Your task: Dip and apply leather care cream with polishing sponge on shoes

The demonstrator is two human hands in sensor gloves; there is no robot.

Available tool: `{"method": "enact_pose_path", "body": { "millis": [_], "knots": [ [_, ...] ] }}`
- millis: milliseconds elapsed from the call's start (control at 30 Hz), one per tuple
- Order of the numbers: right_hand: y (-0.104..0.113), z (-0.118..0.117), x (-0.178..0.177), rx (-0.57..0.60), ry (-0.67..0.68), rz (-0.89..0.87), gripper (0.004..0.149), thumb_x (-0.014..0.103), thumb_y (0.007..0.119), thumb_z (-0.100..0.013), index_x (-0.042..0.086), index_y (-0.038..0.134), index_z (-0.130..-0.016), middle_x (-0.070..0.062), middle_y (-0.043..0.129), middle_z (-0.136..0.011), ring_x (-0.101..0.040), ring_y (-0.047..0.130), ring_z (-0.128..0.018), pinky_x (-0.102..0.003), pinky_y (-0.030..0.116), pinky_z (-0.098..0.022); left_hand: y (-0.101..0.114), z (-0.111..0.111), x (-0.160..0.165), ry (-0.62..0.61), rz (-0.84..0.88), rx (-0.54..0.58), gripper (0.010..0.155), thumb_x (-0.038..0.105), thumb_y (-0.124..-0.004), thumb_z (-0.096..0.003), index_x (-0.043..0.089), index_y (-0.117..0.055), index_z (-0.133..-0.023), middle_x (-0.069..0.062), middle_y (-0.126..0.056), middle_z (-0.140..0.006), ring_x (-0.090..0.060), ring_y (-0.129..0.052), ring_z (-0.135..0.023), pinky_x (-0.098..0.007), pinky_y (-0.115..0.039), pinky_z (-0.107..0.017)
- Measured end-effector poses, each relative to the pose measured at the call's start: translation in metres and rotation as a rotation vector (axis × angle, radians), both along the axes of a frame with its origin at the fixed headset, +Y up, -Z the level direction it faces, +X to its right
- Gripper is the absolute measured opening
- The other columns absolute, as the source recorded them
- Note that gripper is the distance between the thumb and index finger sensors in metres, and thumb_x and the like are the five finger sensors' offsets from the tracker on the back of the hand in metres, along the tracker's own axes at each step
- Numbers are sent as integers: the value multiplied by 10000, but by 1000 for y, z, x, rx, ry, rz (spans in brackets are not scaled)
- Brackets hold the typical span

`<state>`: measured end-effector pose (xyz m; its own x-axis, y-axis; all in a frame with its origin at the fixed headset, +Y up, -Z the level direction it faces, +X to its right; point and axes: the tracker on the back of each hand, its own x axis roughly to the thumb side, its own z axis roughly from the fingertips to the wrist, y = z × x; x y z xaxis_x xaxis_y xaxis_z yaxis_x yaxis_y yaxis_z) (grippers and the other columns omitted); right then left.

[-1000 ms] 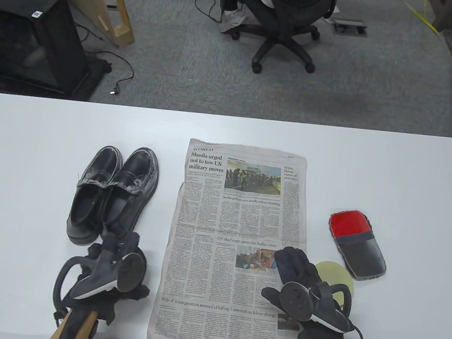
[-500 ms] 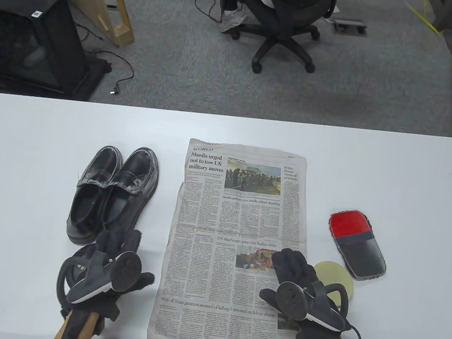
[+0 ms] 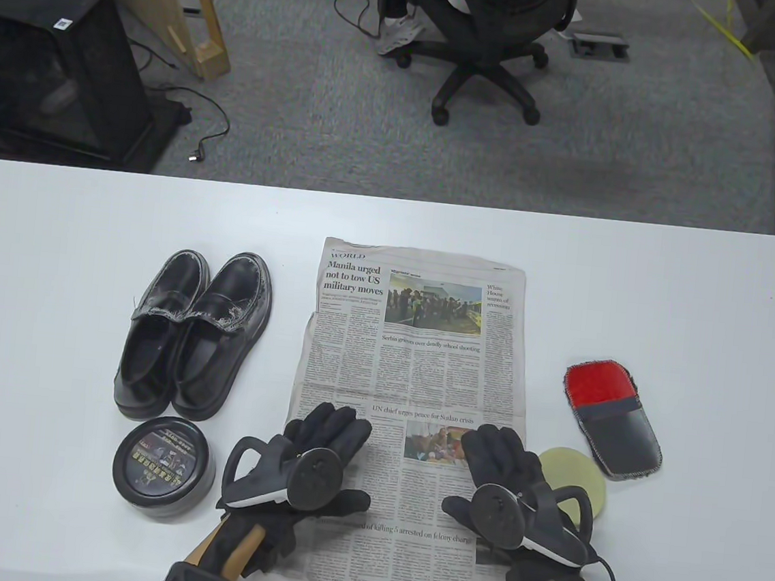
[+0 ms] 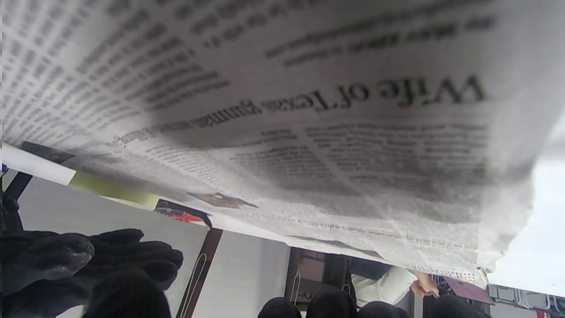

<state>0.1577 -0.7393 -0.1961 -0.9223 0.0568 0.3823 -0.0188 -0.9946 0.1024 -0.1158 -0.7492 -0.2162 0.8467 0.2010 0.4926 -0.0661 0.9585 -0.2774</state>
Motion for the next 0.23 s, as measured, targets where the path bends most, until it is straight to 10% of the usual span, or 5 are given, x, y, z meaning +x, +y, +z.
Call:
{"method": "enact_pose_path", "body": {
  "millis": [233],
  "knots": [
    [-6, -2, -1, -28, -2, 32, 889, 640, 521, -524, 89, 275, -1177, -244, 334, -1209, -555, 408, -1074, -644, 513, -722, 0, 0, -3, 13, -18, 2, 958, 671, -655, -500, 165, -272, -1218, -223, -298, -1285, -500, -311, -1130, -703, -417, -767]
  ]
}}
